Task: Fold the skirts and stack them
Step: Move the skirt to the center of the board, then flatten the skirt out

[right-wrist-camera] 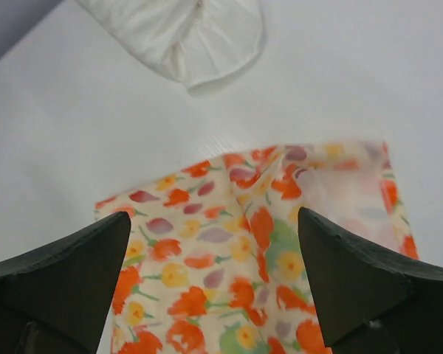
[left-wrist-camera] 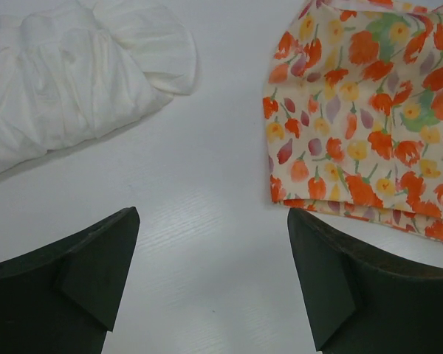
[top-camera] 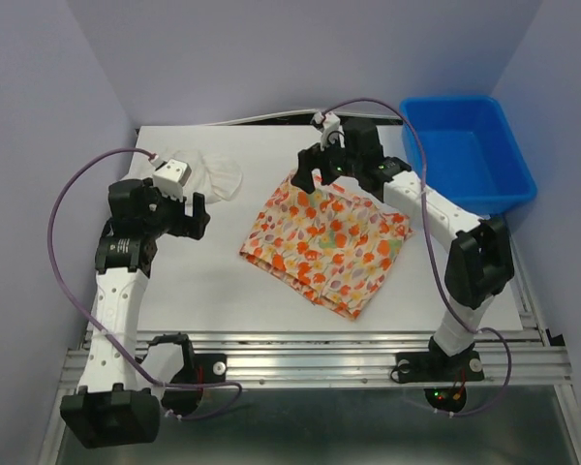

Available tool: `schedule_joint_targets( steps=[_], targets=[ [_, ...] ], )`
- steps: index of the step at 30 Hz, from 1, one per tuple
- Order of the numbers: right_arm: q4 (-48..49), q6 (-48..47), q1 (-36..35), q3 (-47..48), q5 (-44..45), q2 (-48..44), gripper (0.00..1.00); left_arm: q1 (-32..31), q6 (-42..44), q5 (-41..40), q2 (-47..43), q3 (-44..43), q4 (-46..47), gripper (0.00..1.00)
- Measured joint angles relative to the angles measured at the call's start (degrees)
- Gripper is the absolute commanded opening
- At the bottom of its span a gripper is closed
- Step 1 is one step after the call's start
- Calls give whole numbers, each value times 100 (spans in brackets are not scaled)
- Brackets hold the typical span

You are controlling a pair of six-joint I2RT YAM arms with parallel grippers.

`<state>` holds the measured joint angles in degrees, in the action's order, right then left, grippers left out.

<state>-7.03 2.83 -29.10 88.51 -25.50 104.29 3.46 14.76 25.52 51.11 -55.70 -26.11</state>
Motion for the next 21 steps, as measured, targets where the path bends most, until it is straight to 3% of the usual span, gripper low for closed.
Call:
schedule_joint_targets(
  steps=[5, 9, 13, 17, 21],
  targets=[
    [-1386, -885, 109, -551, 564, -883, 98, -57, 321, 22, 964, 33, 101, 88],
    [-2208, -1464, 136, -2079, 647, -2240, 94, -378, 544, -13, 1843, 90, 153, 85],
    [-3001, -2055, 188, -3423, 487, -3397, 81, -1132, 1014, -212, 2090, 293, 302, 86],
    [-3370, -2334, 269, -3692, 474, -3456, 76, -1869, 1810, -417, 2103, 457, 472, 86],
    [-3333, -2588, 284, -3679, 831, -2734, 73, -2374, 2820, -848, 2153, 498, 647, 86]
  ],
)
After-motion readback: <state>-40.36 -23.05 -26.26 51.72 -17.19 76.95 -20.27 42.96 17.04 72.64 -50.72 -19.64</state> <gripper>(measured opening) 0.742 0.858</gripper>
